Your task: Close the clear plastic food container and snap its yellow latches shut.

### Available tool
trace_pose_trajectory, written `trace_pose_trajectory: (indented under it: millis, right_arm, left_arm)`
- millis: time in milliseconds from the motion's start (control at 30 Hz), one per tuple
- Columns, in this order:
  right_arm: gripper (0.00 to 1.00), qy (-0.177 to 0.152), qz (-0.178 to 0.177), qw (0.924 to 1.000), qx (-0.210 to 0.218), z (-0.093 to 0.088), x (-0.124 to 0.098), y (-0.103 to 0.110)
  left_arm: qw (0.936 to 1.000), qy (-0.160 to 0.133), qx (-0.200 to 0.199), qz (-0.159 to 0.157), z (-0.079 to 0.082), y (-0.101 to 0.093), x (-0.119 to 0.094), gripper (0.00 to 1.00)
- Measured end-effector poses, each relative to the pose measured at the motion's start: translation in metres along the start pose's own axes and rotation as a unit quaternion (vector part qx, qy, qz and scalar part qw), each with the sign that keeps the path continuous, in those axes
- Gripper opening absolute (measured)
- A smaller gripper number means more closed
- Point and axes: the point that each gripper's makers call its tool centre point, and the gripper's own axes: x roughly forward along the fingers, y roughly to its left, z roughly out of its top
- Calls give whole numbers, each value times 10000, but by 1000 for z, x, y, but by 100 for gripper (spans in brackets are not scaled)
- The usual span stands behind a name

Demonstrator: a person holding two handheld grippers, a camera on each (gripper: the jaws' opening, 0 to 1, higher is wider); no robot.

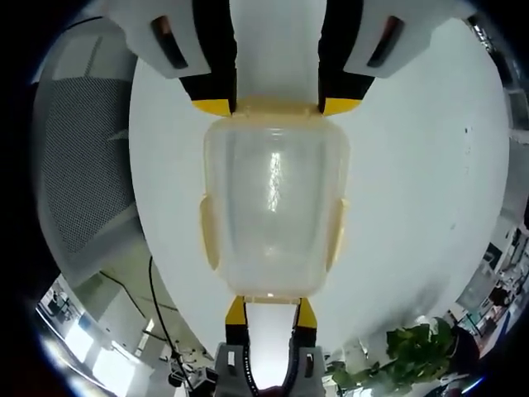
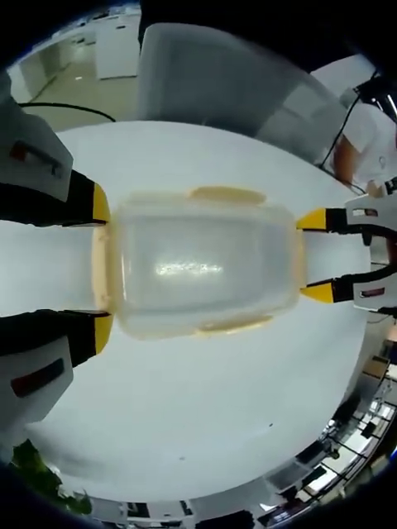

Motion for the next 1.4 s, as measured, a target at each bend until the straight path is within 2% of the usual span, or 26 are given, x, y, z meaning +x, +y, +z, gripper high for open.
trace_pose_trajectory:
  millis: [567,1167,1400]
  right_arm:
    - [37,-114,-34,9998,151,-1,0,2]
    - [39,-113,-28,9999,-13,-1,0,3]
    - [41,-84,-19,10000,-41,0,-3,2]
  left_arm:
    - [9999,13,166,-6,1,4,3,37]
    - [9997,92,244,14,0,3,2,38]
    - [9971,299,692,70,-4,3,2,40]
